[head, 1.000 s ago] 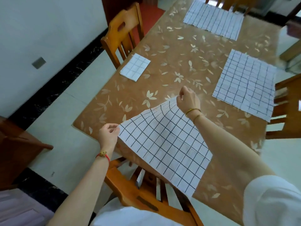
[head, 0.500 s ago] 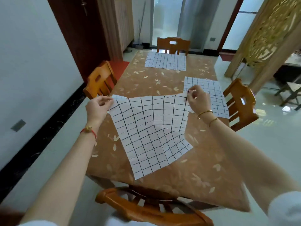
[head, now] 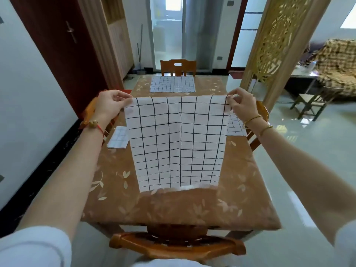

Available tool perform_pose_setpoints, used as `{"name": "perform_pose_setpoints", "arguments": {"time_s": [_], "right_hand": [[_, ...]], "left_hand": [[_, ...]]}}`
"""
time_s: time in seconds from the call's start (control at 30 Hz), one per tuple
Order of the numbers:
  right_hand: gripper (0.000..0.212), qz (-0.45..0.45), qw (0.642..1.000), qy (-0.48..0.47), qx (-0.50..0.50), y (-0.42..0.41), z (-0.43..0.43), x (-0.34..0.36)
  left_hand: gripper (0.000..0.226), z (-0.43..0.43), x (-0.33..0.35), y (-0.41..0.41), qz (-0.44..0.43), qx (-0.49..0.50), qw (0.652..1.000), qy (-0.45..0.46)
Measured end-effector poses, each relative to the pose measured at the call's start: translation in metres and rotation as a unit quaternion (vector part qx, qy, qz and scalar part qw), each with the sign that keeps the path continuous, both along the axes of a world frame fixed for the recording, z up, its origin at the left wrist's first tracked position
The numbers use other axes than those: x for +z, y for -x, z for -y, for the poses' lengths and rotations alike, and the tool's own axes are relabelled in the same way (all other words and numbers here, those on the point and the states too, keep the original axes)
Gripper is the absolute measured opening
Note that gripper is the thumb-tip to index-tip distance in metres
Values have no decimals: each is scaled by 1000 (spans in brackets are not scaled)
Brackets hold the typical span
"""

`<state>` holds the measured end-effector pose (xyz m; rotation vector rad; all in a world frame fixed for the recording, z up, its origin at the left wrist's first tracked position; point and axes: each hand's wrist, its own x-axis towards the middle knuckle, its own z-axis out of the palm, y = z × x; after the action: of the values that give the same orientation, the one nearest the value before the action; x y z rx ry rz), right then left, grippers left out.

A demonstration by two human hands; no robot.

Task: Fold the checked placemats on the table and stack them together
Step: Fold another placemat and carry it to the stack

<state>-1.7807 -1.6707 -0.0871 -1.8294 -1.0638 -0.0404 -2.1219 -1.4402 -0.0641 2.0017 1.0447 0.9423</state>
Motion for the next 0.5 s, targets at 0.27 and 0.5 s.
{"name": "perform_pose_setpoints", "arguments": {"time_s": [0.27,0.5], "right_hand": [[12,-24,999,8,-28,-10,6,-9],[14,-42,997,36,-48,-9,0,-44]], "left_hand": [[21,-1,-3,-21,-4,4,999,36],[7,-7,-39,-35,13,10,999,49]]}}
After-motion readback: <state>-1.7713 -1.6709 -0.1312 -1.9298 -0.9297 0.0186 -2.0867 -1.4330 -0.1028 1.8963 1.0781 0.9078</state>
